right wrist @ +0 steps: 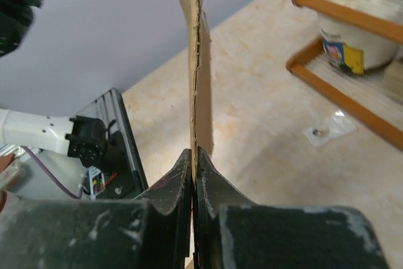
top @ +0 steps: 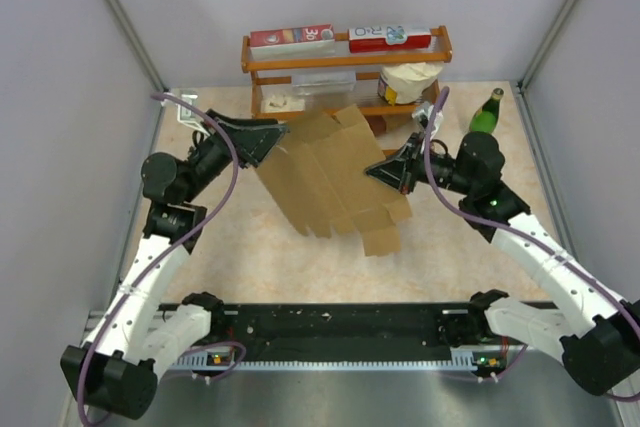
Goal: Fold the paper box
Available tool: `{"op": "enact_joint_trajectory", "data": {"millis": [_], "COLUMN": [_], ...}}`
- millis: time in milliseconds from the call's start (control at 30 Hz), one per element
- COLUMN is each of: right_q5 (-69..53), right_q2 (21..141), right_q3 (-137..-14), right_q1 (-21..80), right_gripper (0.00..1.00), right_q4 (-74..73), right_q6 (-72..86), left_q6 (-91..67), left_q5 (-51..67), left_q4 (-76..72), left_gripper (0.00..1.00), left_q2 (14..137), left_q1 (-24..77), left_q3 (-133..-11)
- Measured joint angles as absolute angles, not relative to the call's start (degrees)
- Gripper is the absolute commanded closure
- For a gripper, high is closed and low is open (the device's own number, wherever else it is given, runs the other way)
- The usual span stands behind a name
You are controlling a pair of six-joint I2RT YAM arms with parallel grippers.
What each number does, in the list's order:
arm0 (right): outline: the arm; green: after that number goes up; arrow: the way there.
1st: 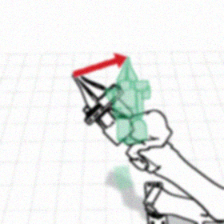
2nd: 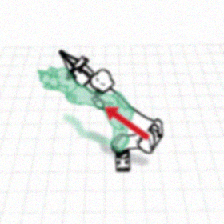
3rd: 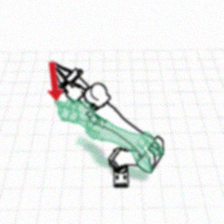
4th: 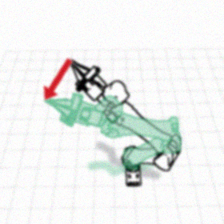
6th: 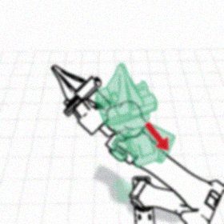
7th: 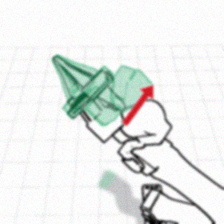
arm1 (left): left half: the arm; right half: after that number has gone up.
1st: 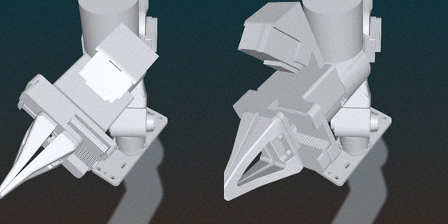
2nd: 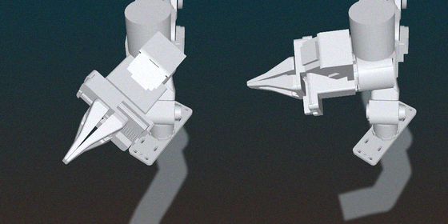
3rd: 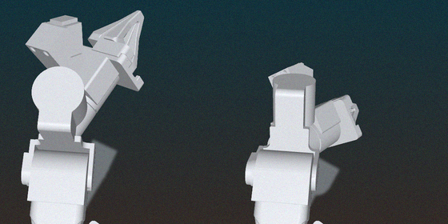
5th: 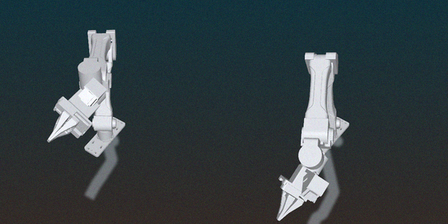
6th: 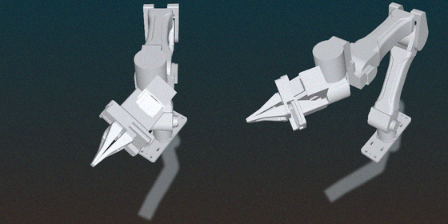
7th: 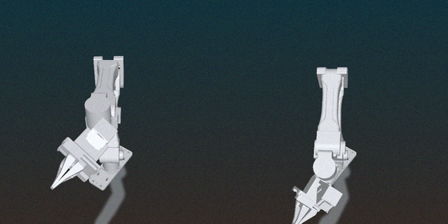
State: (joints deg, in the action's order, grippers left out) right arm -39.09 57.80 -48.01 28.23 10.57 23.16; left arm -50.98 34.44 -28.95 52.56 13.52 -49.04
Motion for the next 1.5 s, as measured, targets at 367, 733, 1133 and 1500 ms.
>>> {"op": "enact_joint_trajectory", "data": {"millis": [367,733,1133,1500], "right_q5": [-43.24,-35.9,-29.45,-18.24], "right_q2": [71.46,75.2,75.26,78.13], "right_q3": [-53.76,-55.27,-59.29,-59.99], "right_q1": [22.65,21.52,23.44,31.31], "right_gripper": [1.0,1.0,1.0,1.0], "right_q4": [-18.0,-28.84,-35.46,-35.83], "right_q6": [16.43,10.5,-0.47,-4.51], "left_q6": [-40.12,-34.13,-31.11,-30.22], "left_q5": [27.14,24.12,27.83,31.03], "left_q4": [-10.7,-3.27,-4.56,-6.52], "left_gripper": [0.33,0.33,0.34,0.35], "left_q2": [49.32,48.21,48.66,50.5], "left_q1": [13.34,13.26,13.26,13.26], "left_q3": [-47.33,-46.35,-42.41,-40.4]}}
